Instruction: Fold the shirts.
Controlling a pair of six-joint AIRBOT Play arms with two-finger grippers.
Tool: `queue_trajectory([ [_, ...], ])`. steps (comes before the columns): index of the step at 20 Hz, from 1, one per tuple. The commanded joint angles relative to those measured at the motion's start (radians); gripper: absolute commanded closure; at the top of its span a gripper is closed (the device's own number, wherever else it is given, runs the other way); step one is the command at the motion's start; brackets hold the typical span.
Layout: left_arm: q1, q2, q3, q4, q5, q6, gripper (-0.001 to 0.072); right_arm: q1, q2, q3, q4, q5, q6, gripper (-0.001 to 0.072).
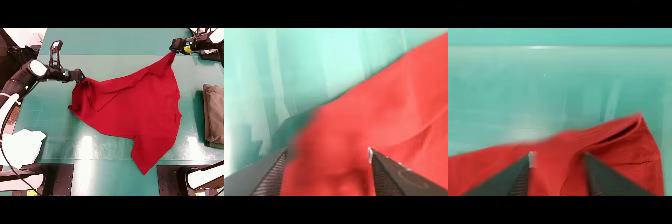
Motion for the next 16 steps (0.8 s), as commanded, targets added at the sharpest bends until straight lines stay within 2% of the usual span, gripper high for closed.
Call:
queue_trajectory([
  [1, 0.020, -0.041, 0.139, 0.059, -0.049, 0.020, 0.0095, -0.032, -0.014, 0.067, 0.004, 0.061, 0.012, 0.0299],
  [4, 0.122, -0.041, 0.244, 0.080, -0.340, 0.055, 0.0095, -0.069, 0.015, 0.103, 0.003, 0.271, -0.003, 0.0305],
  [6, 0.202, -0.041, 0.227, 0.064, -0.541, 0.069, 0.0095, -0.084, 0.076, 0.016, 0.003, 0.326, -0.059, 0.0306],
  [8, 0.272, -0.038, 0.155, 0.063, -0.682, 0.090, 0.0095, -0.092, 0.160, -0.113, 0.004, 0.334, -0.076, 0.0306],
  [10, 0.332, -0.005, 0.029, 0.052, -0.700, 0.098, 0.0095, -0.092, 0.236, -0.231, 0.004, 0.335, -0.087, 0.0306],
  [14, 0.455, 0.124, -0.260, 0.026, -0.630, 0.158, 0.0095, -0.092, 0.380, -0.436, 0.004, 0.334, -0.105, 0.0306],
  [16, 0.513, 0.164, -0.375, 0.020, -0.598, 0.158, 0.0095, -0.092, 0.439, -0.513, 0.004, 0.330, -0.106, 0.0306],
])
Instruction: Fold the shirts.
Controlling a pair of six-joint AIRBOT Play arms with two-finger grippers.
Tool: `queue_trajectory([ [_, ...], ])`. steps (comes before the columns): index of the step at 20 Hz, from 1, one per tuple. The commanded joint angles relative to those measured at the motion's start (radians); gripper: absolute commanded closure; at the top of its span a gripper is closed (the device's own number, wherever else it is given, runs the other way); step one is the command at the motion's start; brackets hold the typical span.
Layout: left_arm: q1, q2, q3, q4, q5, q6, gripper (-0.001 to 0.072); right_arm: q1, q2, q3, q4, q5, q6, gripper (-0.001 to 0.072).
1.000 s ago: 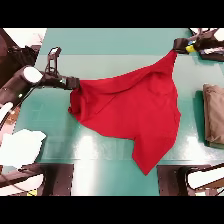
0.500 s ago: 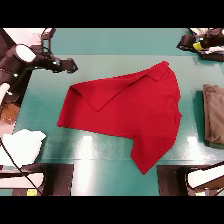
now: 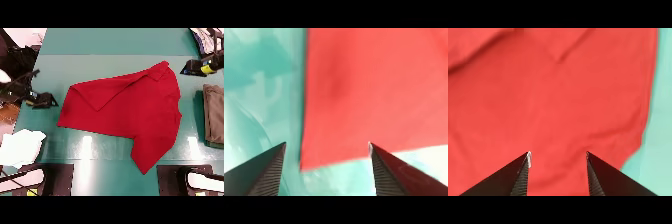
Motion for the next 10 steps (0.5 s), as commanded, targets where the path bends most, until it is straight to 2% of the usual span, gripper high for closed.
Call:
queue_trajectory([
  [1, 0.109, 0.069, -0.206, -0.018, 0.024, 0.027, 0.0095, -0.001, 0.113, -0.155, 0.000, 0.001, -0.010, 0.0306],
  [3, 0.139, 0.071, -0.268, -0.026, 0.048, 0.036, 0.0095, -0.001, 0.166, -0.227, 0.000, -0.022, -0.011, 0.0306],
  [7, 0.139, 0.070, -0.320, -0.102, 0.101, 0.093, 0.0096, -0.001, 0.251, -0.328, 0.000, -0.048, -0.011, 0.0306],
  [10, 0.113, 0.061, -0.324, -0.123, 0.123, 0.103, 0.0096, -0.001, 0.292, -0.364, 0.000, -0.063, -0.010, 0.0306],
])
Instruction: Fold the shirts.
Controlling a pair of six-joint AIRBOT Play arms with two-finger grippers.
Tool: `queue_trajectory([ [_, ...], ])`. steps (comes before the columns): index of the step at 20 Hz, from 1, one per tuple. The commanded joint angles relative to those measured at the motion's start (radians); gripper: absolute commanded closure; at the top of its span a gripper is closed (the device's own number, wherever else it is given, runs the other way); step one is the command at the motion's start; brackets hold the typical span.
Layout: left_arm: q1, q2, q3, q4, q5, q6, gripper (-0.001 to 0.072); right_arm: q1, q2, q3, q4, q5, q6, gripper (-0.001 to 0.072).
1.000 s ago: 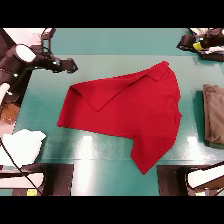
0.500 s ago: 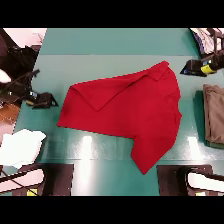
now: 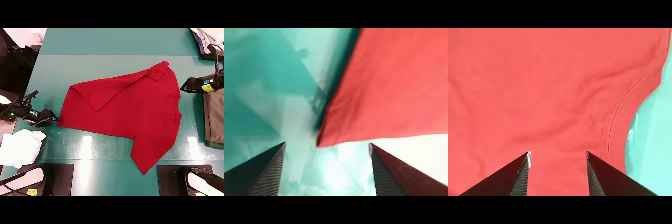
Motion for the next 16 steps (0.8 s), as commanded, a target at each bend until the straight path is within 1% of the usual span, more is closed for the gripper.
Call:
queue_trajectory([
  [1, -0.037, -0.011, -0.023, -0.030, 0.040, 0.037, 0.0097, 0.000, 0.054, -0.055, 0.000, -0.024, 0.000, 0.0306],
  [5, -0.136, -0.017, -0.023, -0.031, 0.066, 0.031, 0.0099, 0.000, 0.083, -0.055, 0.000, -0.021, 0.001, 0.0306],
  [6, -0.149, -0.017, -0.023, -0.031, 0.067, 0.031, 0.0241, 0.000, 0.093, -0.055, -0.001, -0.021, 0.001, 0.0306],
  [8, -0.153, -0.016, -0.023, -0.039, 0.066, 0.031, 0.0671, -0.001, 0.114, -0.055, -0.004, -0.011, 0.003, 0.0306],
  [9, -0.153, -0.016, -0.021, -0.040, 0.066, 0.023, 0.0684, -0.010, 0.121, -0.055, -0.004, 0.010, 0.012, 0.0306],
  [10, -0.153, -0.011, -0.019, -0.040, 0.067, 0.007, 0.0685, -0.029, 0.121, -0.056, -0.004, 0.054, 0.032, 0.0306],
  [12, -0.153, 0.009, -0.005, -0.040, 0.069, 0.005, 0.0685, -0.095, 0.125, -0.103, -0.003, 0.155, 0.038, 0.0306],
  [13, -0.153, 0.024, 0.011, -0.040, 0.072, 0.005, 0.0686, -0.135, 0.135, -0.151, -0.003, 0.182, 0.040, 0.0306],
  [15, -0.153, 0.053, 0.040, -0.056, 0.074, 0.005, 0.0685, -0.230, 0.169, -0.291, -0.001, 0.193, 0.056, 0.0303],
  [16, -0.153, 0.058, 0.058, -0.074, 0.067, 0.006, 0.0685, -0.280, 0.187, -0.373, 0.001, 0.193, 0.058, 0.0283],
])
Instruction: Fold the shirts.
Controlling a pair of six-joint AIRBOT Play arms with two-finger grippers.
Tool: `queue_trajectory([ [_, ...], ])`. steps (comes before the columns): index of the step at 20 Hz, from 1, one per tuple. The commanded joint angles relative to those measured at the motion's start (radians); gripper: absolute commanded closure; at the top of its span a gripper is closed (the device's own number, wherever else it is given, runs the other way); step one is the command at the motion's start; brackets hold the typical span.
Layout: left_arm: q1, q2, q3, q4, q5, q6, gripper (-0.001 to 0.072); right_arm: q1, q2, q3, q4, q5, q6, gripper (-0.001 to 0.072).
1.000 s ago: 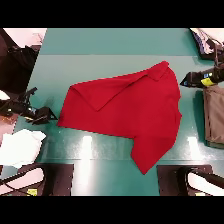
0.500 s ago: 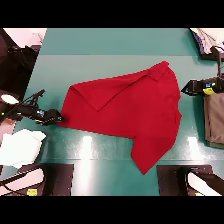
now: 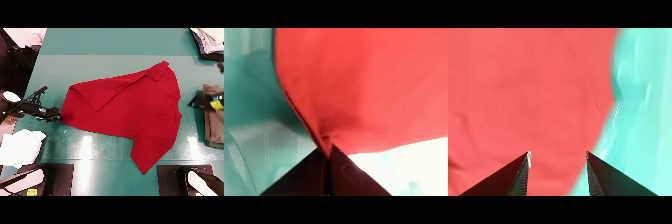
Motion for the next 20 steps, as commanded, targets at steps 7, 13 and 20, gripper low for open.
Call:
queue_trajectory([
  [7, -0.002, 0.031, 0.049, -0.095, 0.007, -0.001, 0.0685, -0.211, 0.033, -0.519, 0.193, 0.009, -0.021, 0.0265],
  [13, -0.002, 0.031, 0.049, -0.095, 0.005, -0.001, 0.0685, -0.079, 0.033, -0.577, 0.175, -0.092, 0.053, 0.0266],
  [20, -0.002, 0.043, 0.059, -0.100, -0.006, -0.003, 0.0685, 0.006, 0.063, -0.538, 0.179, -0.115, 0.048, 0.0694],
])
